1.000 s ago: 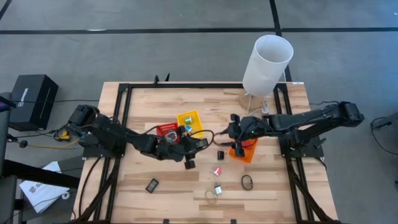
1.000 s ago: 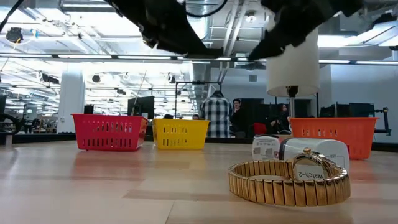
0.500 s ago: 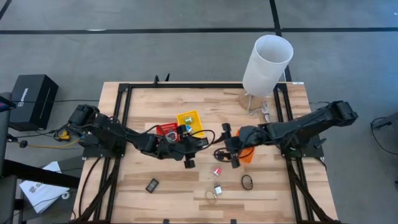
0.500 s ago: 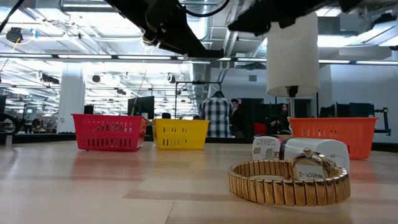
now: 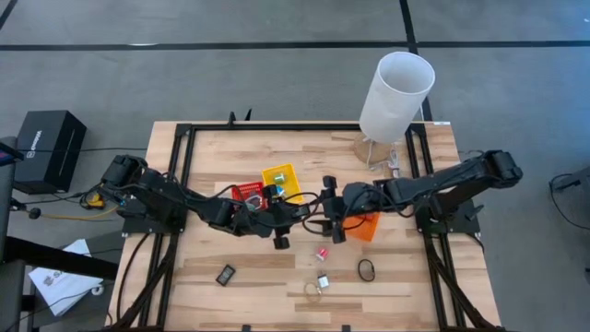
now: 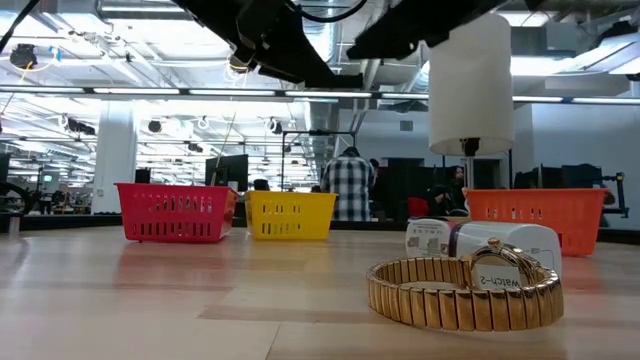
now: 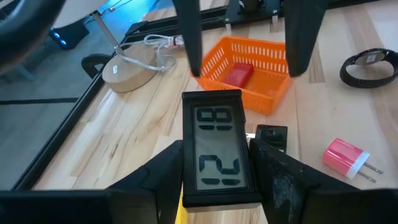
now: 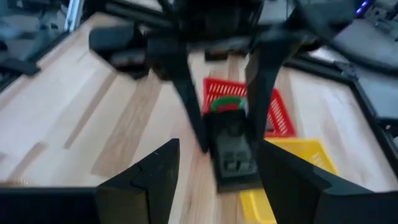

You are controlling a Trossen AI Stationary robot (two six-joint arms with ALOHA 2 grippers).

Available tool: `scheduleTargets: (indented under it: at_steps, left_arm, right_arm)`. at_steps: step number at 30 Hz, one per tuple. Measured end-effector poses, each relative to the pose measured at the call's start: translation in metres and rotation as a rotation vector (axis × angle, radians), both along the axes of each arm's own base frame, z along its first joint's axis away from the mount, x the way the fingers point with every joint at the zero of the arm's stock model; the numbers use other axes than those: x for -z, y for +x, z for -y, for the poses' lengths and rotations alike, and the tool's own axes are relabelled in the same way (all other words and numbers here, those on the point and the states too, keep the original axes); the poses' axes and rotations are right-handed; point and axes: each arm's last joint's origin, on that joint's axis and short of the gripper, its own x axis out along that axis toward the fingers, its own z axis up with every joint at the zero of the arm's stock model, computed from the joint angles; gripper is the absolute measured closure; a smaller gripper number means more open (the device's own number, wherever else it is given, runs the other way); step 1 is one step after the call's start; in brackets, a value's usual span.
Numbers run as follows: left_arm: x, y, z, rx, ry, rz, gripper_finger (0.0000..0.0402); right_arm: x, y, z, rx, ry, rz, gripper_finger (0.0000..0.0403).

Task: Pick & Place Office items
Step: Put the right black digital clock into the orange bin

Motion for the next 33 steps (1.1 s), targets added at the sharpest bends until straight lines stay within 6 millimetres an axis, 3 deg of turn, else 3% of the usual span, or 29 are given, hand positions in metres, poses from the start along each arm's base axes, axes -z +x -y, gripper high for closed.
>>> scheduleTargets:
  at_steps: [19, 33]
  left_arm:
    - [-0.004, 0.003, 0.003, 0.080, -0.027, 0.030, 0.0241]
    - [-0.005, 0.004, 0.003, 0.096, -0.011, 0.037, 0.0239]
  right_arm:
    - [0.008, 0.007, 0.011, 0.038, 0.000, -0.021, 0.0200]
    - [0.008, 0.007, 0.008, 0.052, 0.045, -0.027, 0.0200]
